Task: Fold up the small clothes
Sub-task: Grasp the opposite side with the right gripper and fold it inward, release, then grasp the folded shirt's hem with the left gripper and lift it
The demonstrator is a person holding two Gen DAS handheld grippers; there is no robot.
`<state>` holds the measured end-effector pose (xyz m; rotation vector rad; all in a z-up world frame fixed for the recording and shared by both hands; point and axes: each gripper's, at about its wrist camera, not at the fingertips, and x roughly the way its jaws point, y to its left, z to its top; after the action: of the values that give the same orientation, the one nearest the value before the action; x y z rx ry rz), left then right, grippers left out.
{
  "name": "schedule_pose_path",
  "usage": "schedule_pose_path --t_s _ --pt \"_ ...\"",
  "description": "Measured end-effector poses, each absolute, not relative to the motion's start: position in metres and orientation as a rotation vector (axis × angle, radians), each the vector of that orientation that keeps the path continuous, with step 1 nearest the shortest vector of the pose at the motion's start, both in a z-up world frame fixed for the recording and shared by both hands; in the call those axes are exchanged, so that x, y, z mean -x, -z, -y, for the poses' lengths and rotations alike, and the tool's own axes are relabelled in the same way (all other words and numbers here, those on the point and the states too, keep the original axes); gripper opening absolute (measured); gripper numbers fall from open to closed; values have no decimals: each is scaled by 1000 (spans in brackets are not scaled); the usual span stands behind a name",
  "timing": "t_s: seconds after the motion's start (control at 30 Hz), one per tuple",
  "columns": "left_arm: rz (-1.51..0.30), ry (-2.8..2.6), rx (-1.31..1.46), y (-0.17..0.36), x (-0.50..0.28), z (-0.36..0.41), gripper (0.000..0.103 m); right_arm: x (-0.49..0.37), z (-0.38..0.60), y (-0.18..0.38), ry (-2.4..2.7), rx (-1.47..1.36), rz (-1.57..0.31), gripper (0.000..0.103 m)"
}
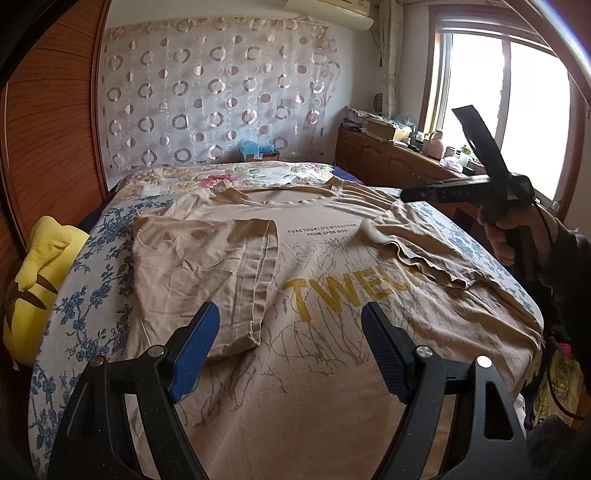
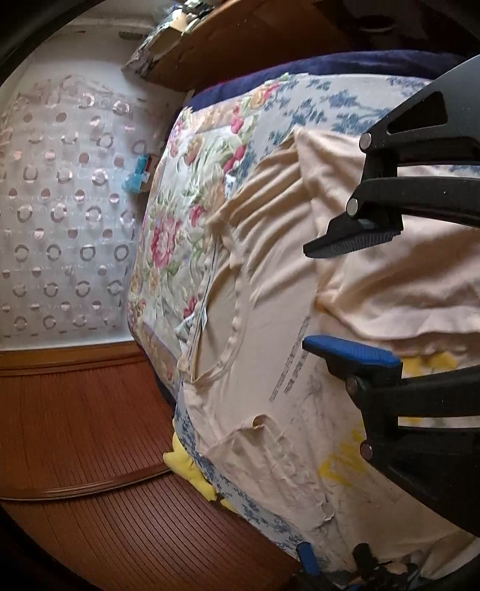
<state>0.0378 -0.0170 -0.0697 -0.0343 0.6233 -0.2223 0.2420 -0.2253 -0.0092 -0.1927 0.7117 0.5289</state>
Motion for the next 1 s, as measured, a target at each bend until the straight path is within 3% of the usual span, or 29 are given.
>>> schedule_pose_path --t_s 0.53,1.0 --pt "-625 121 2 57 -69 -34 80 -259 274 59 -328 127 -844 46" --pt "-698 47 31 57 -135 -95 74 -251 284 67 -334 121 -795 48"
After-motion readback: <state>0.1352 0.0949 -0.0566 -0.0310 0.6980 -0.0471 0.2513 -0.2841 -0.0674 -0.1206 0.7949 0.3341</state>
